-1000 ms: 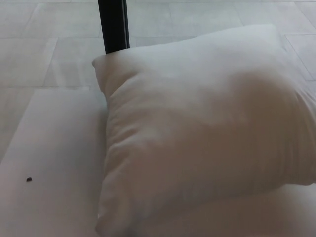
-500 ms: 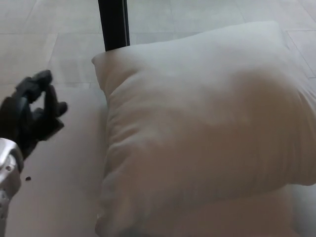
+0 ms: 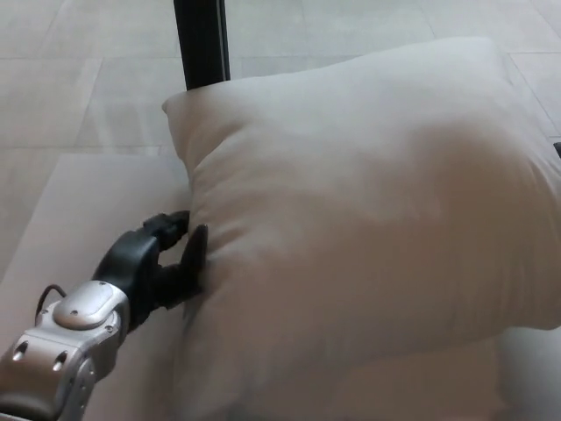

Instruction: The robot uses its left hand to press on the left side of the pillow kept in the middle of the desk and uses its right hand to lift up and the right side of the pillow and turn it over

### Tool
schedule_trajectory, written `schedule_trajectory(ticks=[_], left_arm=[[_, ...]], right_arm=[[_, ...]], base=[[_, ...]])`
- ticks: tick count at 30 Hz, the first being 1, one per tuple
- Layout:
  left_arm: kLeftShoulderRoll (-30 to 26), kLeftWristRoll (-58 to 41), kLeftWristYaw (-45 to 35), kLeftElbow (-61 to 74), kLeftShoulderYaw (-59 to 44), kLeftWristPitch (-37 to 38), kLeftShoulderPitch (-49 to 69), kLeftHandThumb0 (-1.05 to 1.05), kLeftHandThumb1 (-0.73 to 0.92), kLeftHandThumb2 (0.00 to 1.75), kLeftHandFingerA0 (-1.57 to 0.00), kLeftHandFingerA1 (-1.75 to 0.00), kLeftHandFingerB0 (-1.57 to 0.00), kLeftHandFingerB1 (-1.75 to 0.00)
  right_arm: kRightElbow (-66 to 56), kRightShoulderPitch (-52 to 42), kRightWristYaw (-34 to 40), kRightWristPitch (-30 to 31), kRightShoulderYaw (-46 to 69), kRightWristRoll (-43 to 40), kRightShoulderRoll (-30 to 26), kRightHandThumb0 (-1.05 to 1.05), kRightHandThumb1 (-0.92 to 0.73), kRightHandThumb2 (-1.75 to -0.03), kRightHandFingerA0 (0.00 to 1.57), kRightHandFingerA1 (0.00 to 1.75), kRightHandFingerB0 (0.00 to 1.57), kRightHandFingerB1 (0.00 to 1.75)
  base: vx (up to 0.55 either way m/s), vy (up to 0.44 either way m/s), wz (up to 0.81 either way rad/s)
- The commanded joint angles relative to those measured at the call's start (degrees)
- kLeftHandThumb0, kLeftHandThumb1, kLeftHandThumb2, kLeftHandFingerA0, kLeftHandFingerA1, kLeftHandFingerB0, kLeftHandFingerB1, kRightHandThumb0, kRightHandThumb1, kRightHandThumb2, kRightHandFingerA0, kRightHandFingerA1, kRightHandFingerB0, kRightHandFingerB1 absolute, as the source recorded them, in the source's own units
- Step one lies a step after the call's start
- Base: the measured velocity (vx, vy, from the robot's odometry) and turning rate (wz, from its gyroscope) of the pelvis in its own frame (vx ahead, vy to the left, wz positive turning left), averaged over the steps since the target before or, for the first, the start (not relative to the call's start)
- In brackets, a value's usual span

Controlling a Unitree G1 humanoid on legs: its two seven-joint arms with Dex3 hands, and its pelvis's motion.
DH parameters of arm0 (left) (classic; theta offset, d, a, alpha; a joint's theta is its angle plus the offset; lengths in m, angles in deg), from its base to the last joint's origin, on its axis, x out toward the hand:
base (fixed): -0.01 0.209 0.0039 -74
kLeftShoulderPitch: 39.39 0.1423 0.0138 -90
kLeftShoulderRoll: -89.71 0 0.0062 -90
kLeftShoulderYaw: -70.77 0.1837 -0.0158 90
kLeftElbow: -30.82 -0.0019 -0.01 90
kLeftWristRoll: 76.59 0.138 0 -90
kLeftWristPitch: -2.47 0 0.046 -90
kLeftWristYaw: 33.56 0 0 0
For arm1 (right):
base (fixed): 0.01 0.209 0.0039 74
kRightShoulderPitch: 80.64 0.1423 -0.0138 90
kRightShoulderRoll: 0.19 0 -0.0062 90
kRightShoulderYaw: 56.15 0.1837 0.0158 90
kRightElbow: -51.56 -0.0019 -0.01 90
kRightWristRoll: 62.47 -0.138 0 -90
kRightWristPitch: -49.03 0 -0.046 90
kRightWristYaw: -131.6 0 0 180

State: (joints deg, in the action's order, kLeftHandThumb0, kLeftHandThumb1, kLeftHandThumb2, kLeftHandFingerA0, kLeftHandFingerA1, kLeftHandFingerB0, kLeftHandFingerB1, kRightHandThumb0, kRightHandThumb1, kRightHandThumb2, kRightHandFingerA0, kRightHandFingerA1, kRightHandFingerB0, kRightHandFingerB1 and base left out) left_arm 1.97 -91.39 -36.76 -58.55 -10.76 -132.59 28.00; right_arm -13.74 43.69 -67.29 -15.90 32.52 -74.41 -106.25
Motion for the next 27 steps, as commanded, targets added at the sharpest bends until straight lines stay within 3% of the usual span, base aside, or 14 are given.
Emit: schedule_trajectory(ticks=[1, 4, 5, 10, 12, 13, 17, 18, 19, 21, 22, 24, 26, 27], left_arm=[[-0.57, 1.03, -3.17, -1.14, 1.61, -5.71, -1.49, -1.05, 0.81, 1.24, -0.04, -0.40, 0.00, -0.06], [2.22, -0.34, -3.11, -2.35, 0.73, -7.20, -2.45, -1.05, 0.78, 1.25, 0.00, -0.48, 0.00, -0.08], [3.49, -0.51, -2.94, -2.85, 0.54, -6.95, -2.52, -1.04, 0.75, 1.17, -0.14, -0.50, 0.00, -0.05], [6.41, 2.04, -1.80, -3.88, 2.34, -5.67, -2.79, -1.05, 0.75, 1.24, 0.00, -0.44, 0.00, -0.02], [8.92, 1.62, -1.07, -4.27, 2.12, -5.94, -2.80, -1.05, 0.73, 1.19, -0.11, -0.40, 0.00, 0.00], [11.60, 1.29, 0.61, -4.71, 1.32, -6.56, -2.58, -1.02, 0.71, 1.16, -0.09, -0.44, 0.00, 0.00], [17.29, 1.80, 3.09, -6.67, 0.36, -5.14, -2.28, -1.05, 0.84, 1.23, 0.00, -0.53, 0.00, -0.02], [18.51, 2.17, 4.02, -7.21, -0.08, -4.98, -2.12, -0.94, 0.92, 0.71, -0.05, -0.50, 0.00, 0.00], [20.04, 2.29, 4.76, -8.47, -0.68, -4.88, -2.23, -0.97, 0.73, 1.10, -0.12, -0.52, 0.00, -0.01], [21.07, 3.74, 4.87, -9.84, 0.64, -3.97, -2.37, -1.01, 0.79, 1.17, -0.03, -0.41, 0.00, -0.04], [21.15, 5.12, 3.88, -11.50, 3.11, -2.72, -2.75, -1.05, 0.84, 1.20, -0.04, -0.41, 0.00, -0.04], [21.30, 5.53, 3.73, -11.96, 3.27, -2.35, -2.85, -1.05, 0.84, 1.20, -0.04, -0.41, 0.00, -0.04], [22.46, 6.72, 4.21, -12.74, 4.93, -2.73, -2.98, -0.95, 0.92, 0.72, -0.04, -0.51, 0.00, 0.00], [23.24, 6.79, 4.64, -13.16, 4.96, -3.17, -3.12, -1.01, 0.77, 1.18, 0.00, -0.48, 0.00, -0.09]], right_arm=[[-0.95, 0.64, -0.63, 2.52, -0.99, 2.51, 1.67, -1.03, -0.74, -1.18, 0.17, 0.52, 0.05, 0.38], [-2.04, 0.65, -0.99, 1.58, -2.34, 3.23, 3.80, -1.05, -0.92, -0.76, 0.22, 0.47, 0.14, 0.29], [-2.34, 0.79, -0.91, 1.56, -2.62, 3.24, 4.91, -1.01, -0.71, -1.17, 0.21, 0.55, 0.09, 0.38], [-4.73, 0.74, -0.13, 3.58, -3.15, 4.14, 7.50, -1.05, -0.92, -0.74, 0.26, 0.47, 0.15, 0.29], [-6.27, 0.66, 0.24, 4.38, -3.80, 4.72, 8.50, -1.02, -0.72, -1.18, 0.21, 0.53, 0.09, 0.36], [-6.84, 0.99, -0.03, 4.41, -4.43, 4.86, 9.45, -1.05, -0.92, -0.73, 0.25, 0.45, 0.13, 0.28], [-9.40, 0.98, 0.45, 2.83, -4.45, 5.50, 11.67, -1.04, -0.92, -0.71, 0.27, 0.45, 0.10, 0.27], [-10.04, 0.95, 0.31, 2.62, -4.08, 4.85, 12.68, -1.03, -0.92, -0.73, 0.28, 0.46, 0.11, 0.28], [-11.10, 1.18, 0.39, 3.50, -3.92, 4.45, 13.57, -1.03, -0.75, -1.19, 0.26, 0.54, 0.08, 0.33], [-12.49, 1.51, -0.18, 4.62, -3.47, 3.40, 14.86, -1.03, -0.92, -0.71, 0.29, 0.45, 0.12, 0.33], [-13.98, 1.68, -0.16, 5.49, -2.88, 1.76, 17.09, -1.05, -0.73, -1.19, 0.25, 0.54, 0.07, 0.34], [-14.42, 1.60, -0.31, 5.89, -2.47, 2.05, 17.65, -1.05, -0.73, -1.19, 0.25, 0.54, 0.07, 0.34], [-17.42, 1.19, -1.03, 7.30, -3.37, 1.59, 19.62, -1.02, -0.72, -1.17, 0.24, 0.53, 0.11, 0.30], [-18.39, 1.25, -1.76, 9.17, -3.47, 0.55, 20.46, -1.05, -0.92, -0.69, 0.26, 0.46, 0.05, 0.34]], base=[[0.00, 0.000, 0.00], [0.00, 0.000, 0.00], [0.00, 0.000, 0.00], [0.00, 0.000, 0.00], [0.00, 0.000, 0.00], [0.00, 0.000, 0.00], [0.00, 0.000, 0.00], [0.00, 0.000, 0.00], [0.00, 0.000, 0.00], [0.00, 0.000, 0.00], [0.00, 0.000, 0.00], [0.00, 0.000, 0.00], [0.00, 0.000, 0.00], [0.00, 0.000, 0.00]])
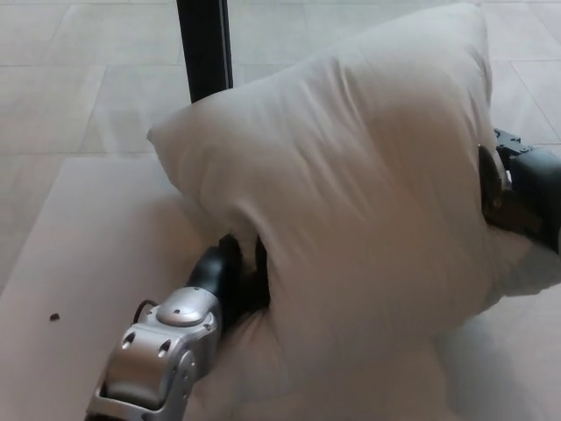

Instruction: The robot uses its left hand to press on the left side of the pillow kept in the middle of the desk and uses its right hand to lift up and the right side of the pillow and turn it over

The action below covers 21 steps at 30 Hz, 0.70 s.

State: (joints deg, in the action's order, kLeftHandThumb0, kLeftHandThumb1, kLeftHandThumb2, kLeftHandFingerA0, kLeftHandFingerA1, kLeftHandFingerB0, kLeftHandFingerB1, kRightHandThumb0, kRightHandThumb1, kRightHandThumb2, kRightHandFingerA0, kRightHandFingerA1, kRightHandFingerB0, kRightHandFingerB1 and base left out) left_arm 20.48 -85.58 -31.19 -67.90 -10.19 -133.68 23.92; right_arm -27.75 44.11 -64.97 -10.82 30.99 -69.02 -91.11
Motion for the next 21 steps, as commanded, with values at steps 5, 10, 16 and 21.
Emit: schedule_trajectory(ticks=[5, 10, 16, 21], left_arm=[[7.53, 3.37, 0.52, -6.95, 6.28, 1.54, 1.37, -0.64, 0.92, 0.69, -0.19, -0.72, 0.00, 0.00], [9.41, 5.77, 2.11, -8.72, 8.38, 1.75, 0.84, -0.61, 0.89, 0.66, -0.42, -0.82, -0.29, -0.47], [10.52, 8.88, 1.32, -12.07, 12.50, 9.16, 1.97, -0.88, 0.69, 0.98, -0.19, -0.61, 0.00, 0.00], [17.47, 8.35, 7.27, -13.49, 11.87, 19.42, 9.17, -0.88, 0.64, 0.96, -0.14, -0.49, 0.00, 0.00]], right_arm=[[-7.30, -0.09, -8.48, 4.66, -9.43, -2.66, 5.74, -1.05, -0.71, -1.17, 0.35, 0.61, 0.09, 0.17], [-7.89, -2.08, -9.07, 3.11, -12.99, -2.57, 7.71, -1.05, -0.69, -1.16, 0.26, 0.61, 0.06, 0.13], [-7.02, -3.98, -8.50, 4.18, -20.00, 0.02, 10.76, -0.96, -0.62, -1.08, 0.10, 0.52, 0.04, 0.25], [-1.25, -4.01, -7.72, 4.69, -25.33, 2.62, 15.53, -0.89, -0.50, -0.93, 0.35, 0.67, 0.05, 0.42]], base=[[0.00, 0.000, 0.00], [0.00, 0.000, 0.00], [0.00, 0.000, 0.00], [0.00, 0.000, 0.00]])
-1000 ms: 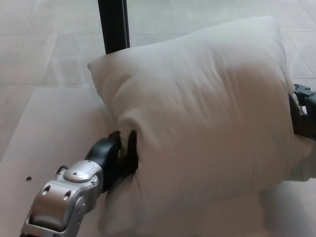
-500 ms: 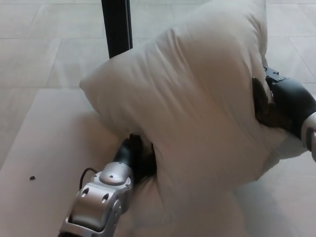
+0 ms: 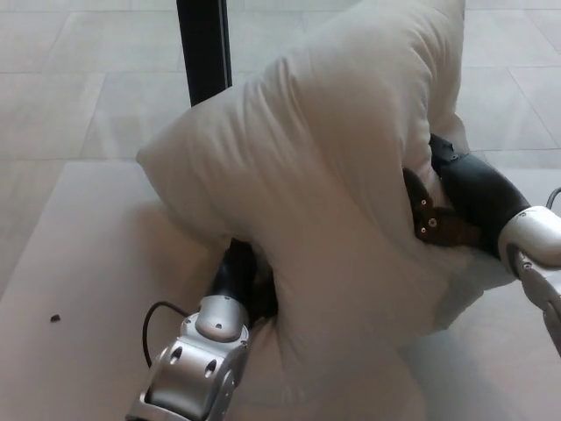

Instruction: The robot uses its left hand to press on the left side of the pillow kept in the middle of the desk and uses its right hand to lift up and the right side of the pillow and turn it over

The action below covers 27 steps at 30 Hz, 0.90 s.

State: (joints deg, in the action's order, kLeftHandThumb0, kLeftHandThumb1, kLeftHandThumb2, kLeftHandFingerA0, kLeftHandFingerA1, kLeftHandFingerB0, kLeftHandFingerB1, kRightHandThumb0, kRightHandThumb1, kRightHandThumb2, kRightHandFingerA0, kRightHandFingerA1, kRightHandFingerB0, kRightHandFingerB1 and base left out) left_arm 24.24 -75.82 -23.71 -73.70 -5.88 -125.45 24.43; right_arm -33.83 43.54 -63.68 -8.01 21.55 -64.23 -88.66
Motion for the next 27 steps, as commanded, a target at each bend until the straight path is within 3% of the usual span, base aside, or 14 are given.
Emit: schedule_trajectory(ticks=[1, 2, 6, 8, 10, 11, 12, 13, 14, 15, 21, 22, 24, 27], left_arm=[[16.09, -2.38, 0.64, -8.85, 6.49, 13.10, 9.74, -1.04, 0.71, 1.03, -0.16, -0.52, 0.00, 0.00], [17.23, -2.77, 1.04, -9.45, 5.76, 14.13, 10.10, -1.04, 0.67, 0.99, -0.16, -0.55, 0.00, 0.00], [21.51, -3.86, 0.17, -14.14, 4.50, 19.97, 10.53, -1.00, 0.64, 1.01, -0.16, -0.62, 0.00, -0.07], [21.79, -4.17, -0.51, -13.52, 4.59, 20.09, 12.14, -0.92, 0.57, 0.92, -0.16, -0.62, 0.00, 0.00], [22.06, -4.12, -1.04, -14.30, 4.31, 21.10, 12.67, -0.93, 0.57, 0.92, -0.15, -0.62, 0.00, 0.00], [22.40, -4.41, -1.17, -14.42, 4.11, 22.72, 13.94, -1.00, 0.61, 1.00, -0.11, -0.59, 0.00, -0.06], [22.58, -4.34, -0.95, -14.79, 3.87, 23.09, 14.00, -1.00, 0.61, 1.00, -0.11, -0.59, 0.00, -0.06], [22.37, -3.15, -0.20, -15.58, 5.07, 23.70, 14.83, -0.91, 0.74, 0.63, -0.20, -0.68, 0.00, 0.00], [22.23, -3.20, -0.38, -15.54, 4.96, 23.84, 14.78, -1.05, 0.66, 1.03, -0.22, -0.66, 0.00, -0.04], [21.86, -3.05, -0.47, -15.28, 5.10, 23.91, 14.60, -0.98, 0.60, 0.96, -0.27, -0.70, 0.00, 0.00], [21.32, -2.84, -1.03, -17.43, 4.68, 25.74, 13.80, -0.95, 0.58, 0.94, -0.27, -0.71, 0.00, 0.00], [21.22, -3.11, -1.63, -18.03, 4.46, 25.97, 13.85, -0.89, 0.72, 0.62, -0.22, -0.73, 0.00, 0.00], [21.32, -2.92, -1.53, -18.76, 4.78, 26.15, 14.33, -1.05, 0.65, 1.02, -0.21, -0.67, 0.00, -0.02], [21.55, -3.31, -2.02, -19.88, 4.37, 26.92, 14.44, -0.94, 0.55, 0.91, -0.19, -0.70, 0.00, 0.00]], right_arm=[[5.34, -3.81, -8.81, 1.57, -17.29, -1.57, 13.99, -0.88, -0.49, -0.91, 0.28, 0.64, 0.05, 0.45], [5.63, -3.91, -8.87, 1.47, -17.83, -1.17, 14.33, -0.90, -0.62, -0.59, 0.29, 0.61, 0.05, 0.44], [6.44, -4.70, -9.01, -0.43, -23.80, 1.40, 16.94, -0.76, -0.43, -0.92, 0.62, 1.01, 0.00, 0.49], [7.39, -4.93, -8.27, -0.05, -25.17, 1.64, 19.21, -0.86, -0.56, -0.57, 0.37, 0.80, 0.05, 0.49], [7.61, -4.94, -8.16, 0.04, -26.17, 2.27, 19.62, -0.95, -0.51, -0.87, 0.31, 0.72, 0.06, 0.44], [7.45, -4.80, -8.27, 0.73, -28.00, 3.25, 19.64, -0.92, -0.48, -0.85, 0.76, 1.32, 0.04, 0.51], [7.27, -4.56, -8.73, 0.27, -29.17, 4.11, 19.21, -0.92, -0.48, -0.85, 0.76, 1.32, 0.04, 0.51], [7.67, -4.03, -10.26, -1.90, -33.52, 7.76, 17.32, -0.43, -0.20, -0.89, 0.03, 0.58, 0.04, 0.56], [7.84, -3.39, -10.57, -2.04, -34.37, 8.64, 17.06, -0.94, -0.47, -0.79, 0.00, 0.26, 0.05, 0.52], [8.63, -2.06, -11.12, -2.55, -36.22, 10.64, 16.69, -0.87, -0.51, -0.64, 0.00, 0.01, 0.05, 0.55], [10.22, -0.55, -11.98, -3.30, -38.69, 13.28, 16.87, -0.89, -0.51, -0.57, 0.00, 0.37, 0.04, 0.58], [9.81, -0.55, -12.43, -3.68, -39.22, 13.59, 16.44, -0.90, -0.39, -0.75, 0.00, 0.47, 0.05, 0.54], [9.58, -1.82, -12.31, -5.19, -39.30, 13.45, 16.01, -0.88, -0.51, -0.56, 0.00, 0.63, 0.03, 0.58], [9.40, -2.81, -12.05, -5.99, -39.16, 13.41, 15.80, -0.87, -0.50, -0.56, 0.00, 0.67, 0.05, 0.60]], base=[[0.00, 0.000, 0.00], [0.00, 0.000, 0.00], [0.00, 0.000, 0.00], [0.00, 0.000, 0.00], [0.00, 0.000, 0.00], [0.00, 0.000, 0.00], [0.00, 0.000, 0.00], [0.00, 0.000, 0.00], [0.00, 0.000, 0.00], [0.00, 0.000, 0.00], [0.00, 0.000, 0.00], [0.00, 0.000, 0.00], [0.00, 0.000, 0.00], [0.00, 0.000, 0.00]])
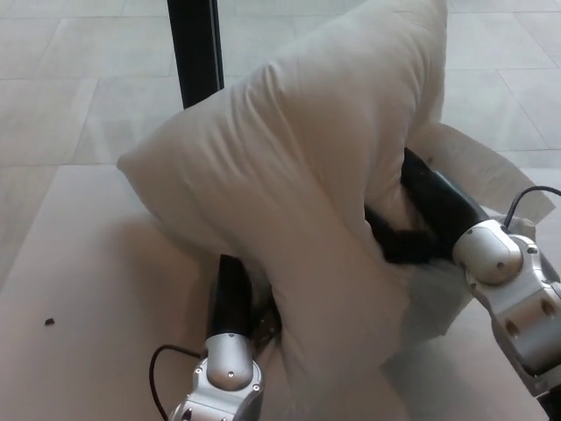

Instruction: The robot uses its left hand to press on the left side of the pillow kept in the middle of the desk and uses its right hand to lift up and the right side of the pillow and turn it over

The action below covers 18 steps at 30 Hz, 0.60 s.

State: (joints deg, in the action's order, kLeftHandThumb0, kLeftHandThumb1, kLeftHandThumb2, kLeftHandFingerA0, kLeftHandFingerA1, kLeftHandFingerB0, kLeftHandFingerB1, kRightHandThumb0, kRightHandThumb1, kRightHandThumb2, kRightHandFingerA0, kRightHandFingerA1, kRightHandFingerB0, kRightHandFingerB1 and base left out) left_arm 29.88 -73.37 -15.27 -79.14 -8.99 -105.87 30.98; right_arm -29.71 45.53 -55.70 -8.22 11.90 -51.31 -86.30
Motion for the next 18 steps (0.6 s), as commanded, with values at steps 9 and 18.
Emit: schedule_trajectory(ticks=[9, 18], left_arm=[[15.81, -5.41, -9.62, -15.75, 7.66, 9.74, 8.75, -1.05, 0.64, 1.00, -0.41, -0.93, 0.00, -0.02], [14.74, -3.64, -10.15, -16.39, 9.63, 11.44, 6.40, -1.01, 0.62, 1.02, -0.31, -0.71, 0.00, -0.03]], right_arm=[[3.60, -5.64, -19.19, -4.34, -30.06, 1.94, 12.33, -0.89, -0.42, -0.76, 0.00, 0.76, 0.04, 0.58], [3.40, -5.59, -18.90, -4.46, -26.78, 1.37, 11.67, -0.81, -0.52, -0.56, 0.00, 0.63, 0.05, 0.57]], base=[[0.00, 0.000, 0.00], [0.00, 0.000, 0.00]])
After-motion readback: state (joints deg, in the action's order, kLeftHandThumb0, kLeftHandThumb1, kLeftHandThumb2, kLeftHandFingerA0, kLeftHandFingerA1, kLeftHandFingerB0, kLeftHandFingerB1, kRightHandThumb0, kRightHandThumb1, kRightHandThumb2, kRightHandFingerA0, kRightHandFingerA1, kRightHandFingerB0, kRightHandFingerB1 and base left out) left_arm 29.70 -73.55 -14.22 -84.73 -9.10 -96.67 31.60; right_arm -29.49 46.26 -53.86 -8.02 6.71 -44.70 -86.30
